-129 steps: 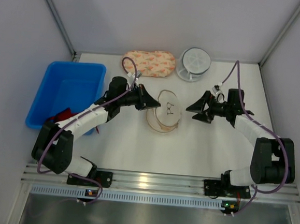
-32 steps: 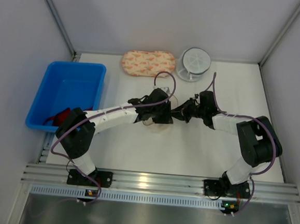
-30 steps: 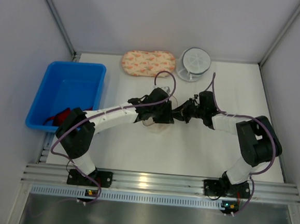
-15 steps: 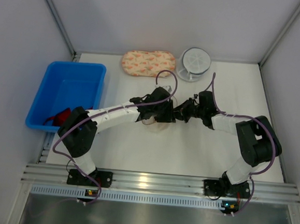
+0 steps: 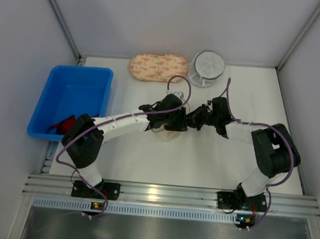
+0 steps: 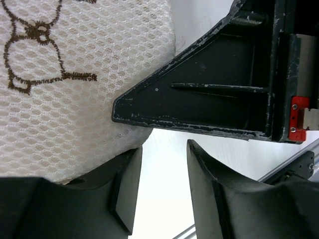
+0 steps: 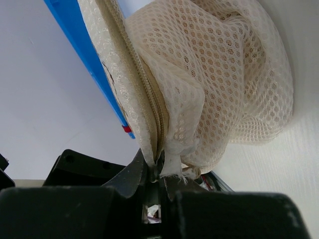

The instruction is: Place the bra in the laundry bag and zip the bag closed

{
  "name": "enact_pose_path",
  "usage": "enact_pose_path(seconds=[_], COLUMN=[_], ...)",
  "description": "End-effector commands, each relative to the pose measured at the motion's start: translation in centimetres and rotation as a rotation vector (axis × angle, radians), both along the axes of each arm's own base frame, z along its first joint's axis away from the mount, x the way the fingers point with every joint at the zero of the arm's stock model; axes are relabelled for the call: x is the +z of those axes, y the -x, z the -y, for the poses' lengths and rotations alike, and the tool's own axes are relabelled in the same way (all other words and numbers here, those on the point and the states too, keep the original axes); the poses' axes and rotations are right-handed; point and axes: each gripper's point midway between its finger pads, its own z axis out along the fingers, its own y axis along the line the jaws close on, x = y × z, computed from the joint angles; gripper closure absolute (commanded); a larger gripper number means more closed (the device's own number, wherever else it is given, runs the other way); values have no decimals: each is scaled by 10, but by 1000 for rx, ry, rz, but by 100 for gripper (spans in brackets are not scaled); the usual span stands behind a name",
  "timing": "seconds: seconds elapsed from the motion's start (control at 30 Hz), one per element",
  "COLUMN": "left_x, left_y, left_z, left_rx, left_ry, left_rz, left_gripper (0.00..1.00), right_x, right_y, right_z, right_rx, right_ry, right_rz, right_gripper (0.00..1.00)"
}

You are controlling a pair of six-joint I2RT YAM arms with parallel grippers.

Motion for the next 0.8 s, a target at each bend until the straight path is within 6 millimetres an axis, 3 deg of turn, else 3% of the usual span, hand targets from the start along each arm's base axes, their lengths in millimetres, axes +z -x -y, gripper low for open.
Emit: enact_pose_path(seconds=[0.0, 0.4, 0.63, 0.77], left_x=[4, 8, 14, 18], left_y=[-21, -48, -54, -55], left_z=[-23, -21, -23, -19], left_rx=[75, 118, 126, 120], left_ry=[-61, -82, -63, -43], left_rz=[91, 148, 164, 165], left_gripper=[52, 59, 70, 81], right_x=[21, 23, 19, 23], right_y=[19, 26, 30, 30], right_z=[-15, -16, -15, -16], right_rx=[101, 98, 97, 102], right_ry=[-61, -80, -70, -76], right_rz=[38, 15, 8, 14], right_gripper=[100, 100, 100, 100])
